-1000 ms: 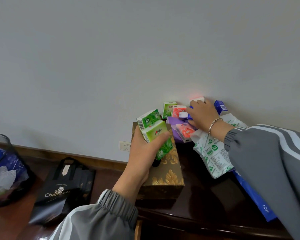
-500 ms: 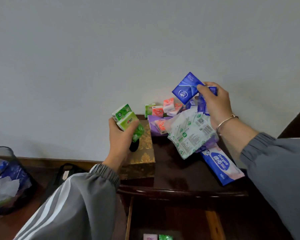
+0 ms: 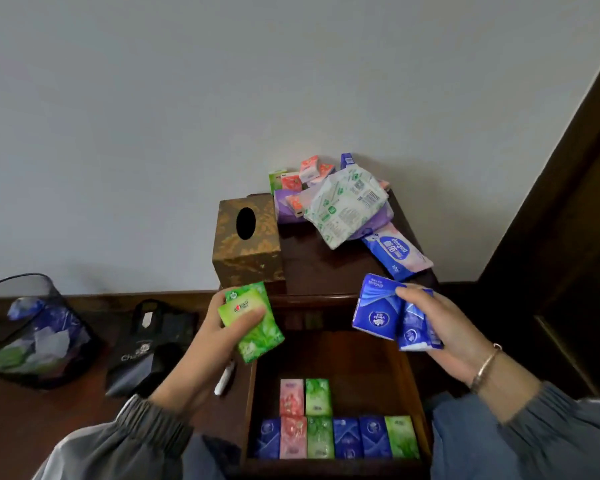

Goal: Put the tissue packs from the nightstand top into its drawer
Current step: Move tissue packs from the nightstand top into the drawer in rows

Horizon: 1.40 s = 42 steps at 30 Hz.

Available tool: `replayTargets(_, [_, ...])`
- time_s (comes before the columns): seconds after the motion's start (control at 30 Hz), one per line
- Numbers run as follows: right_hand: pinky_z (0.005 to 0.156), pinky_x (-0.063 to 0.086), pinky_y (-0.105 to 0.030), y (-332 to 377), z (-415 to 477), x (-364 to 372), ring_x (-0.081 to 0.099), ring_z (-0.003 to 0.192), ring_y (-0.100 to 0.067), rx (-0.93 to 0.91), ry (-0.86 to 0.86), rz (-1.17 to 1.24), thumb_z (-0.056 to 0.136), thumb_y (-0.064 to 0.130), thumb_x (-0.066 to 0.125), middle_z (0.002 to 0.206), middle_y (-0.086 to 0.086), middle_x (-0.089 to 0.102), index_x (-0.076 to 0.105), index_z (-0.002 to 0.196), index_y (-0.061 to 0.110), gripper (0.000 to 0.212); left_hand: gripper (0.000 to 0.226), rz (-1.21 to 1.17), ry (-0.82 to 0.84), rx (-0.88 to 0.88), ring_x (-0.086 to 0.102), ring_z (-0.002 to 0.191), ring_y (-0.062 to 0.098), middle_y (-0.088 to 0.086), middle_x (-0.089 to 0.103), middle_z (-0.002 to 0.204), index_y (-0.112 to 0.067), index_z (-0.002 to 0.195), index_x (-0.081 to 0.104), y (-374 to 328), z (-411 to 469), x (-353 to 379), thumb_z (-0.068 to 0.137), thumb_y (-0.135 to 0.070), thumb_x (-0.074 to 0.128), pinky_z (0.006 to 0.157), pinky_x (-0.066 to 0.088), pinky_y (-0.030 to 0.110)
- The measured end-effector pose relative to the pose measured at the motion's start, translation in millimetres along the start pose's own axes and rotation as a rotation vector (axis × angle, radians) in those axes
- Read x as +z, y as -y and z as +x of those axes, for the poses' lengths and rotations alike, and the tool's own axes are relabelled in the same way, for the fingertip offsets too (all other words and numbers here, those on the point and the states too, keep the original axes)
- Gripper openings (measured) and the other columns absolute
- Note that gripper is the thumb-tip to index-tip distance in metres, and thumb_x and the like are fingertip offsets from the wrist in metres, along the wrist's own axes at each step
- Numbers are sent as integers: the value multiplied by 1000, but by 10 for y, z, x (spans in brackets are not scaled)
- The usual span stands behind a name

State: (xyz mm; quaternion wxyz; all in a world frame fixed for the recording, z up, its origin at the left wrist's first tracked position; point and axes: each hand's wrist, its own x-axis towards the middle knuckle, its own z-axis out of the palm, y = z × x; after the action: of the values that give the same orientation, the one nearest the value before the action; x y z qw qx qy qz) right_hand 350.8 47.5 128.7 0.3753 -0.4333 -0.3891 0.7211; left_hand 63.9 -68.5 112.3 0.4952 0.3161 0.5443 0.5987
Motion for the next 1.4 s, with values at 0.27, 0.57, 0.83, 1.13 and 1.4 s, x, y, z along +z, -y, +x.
replayTargets(0.27, [47,52,-28,-810,-81,-290,69,58,-21,251,-100,14,87,18,61,78,-13,71,58,97,9,14,53,-6,-184,-237,72,90,22,7,72,102,-23,116,53,952,-337,-211,70,-28,78,69,56,31])
replayTargets(0.57, [50,53,-26,-1192,218,-464,66,55,-19,178,-350,-10,86,11,61,73,-11,69,60,82,12,4,49,328,-128,-327,71,82,15,8,71,98,-17,118,54,1675,-159,-107,76,-16,80,63,55,24])
replayTargets(0.83, [53,55,-25,-1297,398,-780,68,57,-12,81,-460,-34,84,12,65,70,-3,71,65,85,15,3,60,658,172,-353,65,70,10,1,65,92,-14,124,44,2087,592,649,78,-31,78,60,55,25])
replayTargets(1.13, [47,53,-25,-1225,386,-1037,67,63,-21,124,-477,-6,86,14,64,77,-9,71,63,89,15,3,67,1173,402,-255,58,111,26,12,55,126,-12,131,45,2516,1150,1117,79,-44,73,87,45,29])
replayTargets(1.4, [61,52,-29,-1193,400,-969,65,75,-22,124,-424,-21,86,13,63,89,-13,69,62,97,11,10,74,1819,675,-37,40,129,26,4,47,139,-26,137,46,2562,1347,981,79,-71,52,102,32,42])
